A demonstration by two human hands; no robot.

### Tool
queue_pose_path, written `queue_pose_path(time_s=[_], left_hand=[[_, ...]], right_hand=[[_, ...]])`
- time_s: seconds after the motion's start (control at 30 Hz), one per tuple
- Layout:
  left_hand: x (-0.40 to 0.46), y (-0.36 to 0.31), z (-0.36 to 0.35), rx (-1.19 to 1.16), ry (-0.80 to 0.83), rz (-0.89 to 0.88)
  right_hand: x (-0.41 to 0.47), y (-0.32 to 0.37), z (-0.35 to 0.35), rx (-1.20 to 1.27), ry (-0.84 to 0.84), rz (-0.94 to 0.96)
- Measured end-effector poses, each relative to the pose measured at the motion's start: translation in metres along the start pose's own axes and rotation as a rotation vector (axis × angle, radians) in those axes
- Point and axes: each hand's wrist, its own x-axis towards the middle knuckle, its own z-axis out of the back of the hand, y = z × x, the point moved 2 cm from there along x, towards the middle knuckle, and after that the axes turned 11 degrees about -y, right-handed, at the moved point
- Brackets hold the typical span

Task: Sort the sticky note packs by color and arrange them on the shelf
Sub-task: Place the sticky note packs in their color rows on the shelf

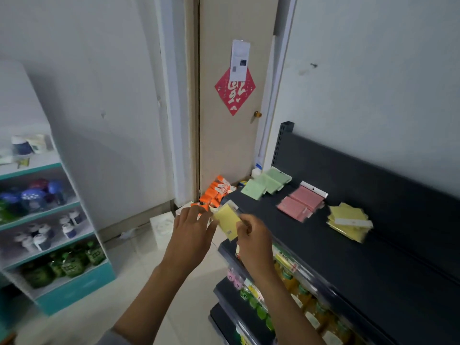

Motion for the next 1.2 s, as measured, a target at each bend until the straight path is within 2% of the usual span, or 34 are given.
queue_pose_path(time_s=[0.3, 0.43, 0.57, 0.77, 0.9, 1.0, 1.2], left_hand=[[0.065, -0.015, -0.063, 0.004, 0.053, -0.046], [0.091, -0.022, -0.089, 0.000, 0.036, -0.179], [0.116, -0.029, -0.110, -0.099, 0.001, -0.227], [0.145, -0.065, -0.143, -0.268, -0.080, -0.316], [0.152, -0.102, -0.176, -0.382, 0.041, -0.421], [0.151, -0.137, -0.208, -0.456, 0.165, -0.506], [0.134, -0.195, -0.254, -0.590, 0.460, -0.662]], right_hand=[[0.081, -0.038, -0.015, 0.046, -0.053, -0.100], [0.113, -0.058, -0.023, 0.065, -0.083, -0.156], [0.142, -0.065, -0.015, 0.125, -0.112, -0.164], [0.178, -0.070, 0.024, 0.074, -0.218, -0.152], [0.173, -0.086, 0.060, -0.003, -0.375, -0.157], [0.150, -0.103, 0.076, -0.100, -0.413, -0.197], [0.112, -0.137, 0.095, -0.221, -0.557, -0.377]])
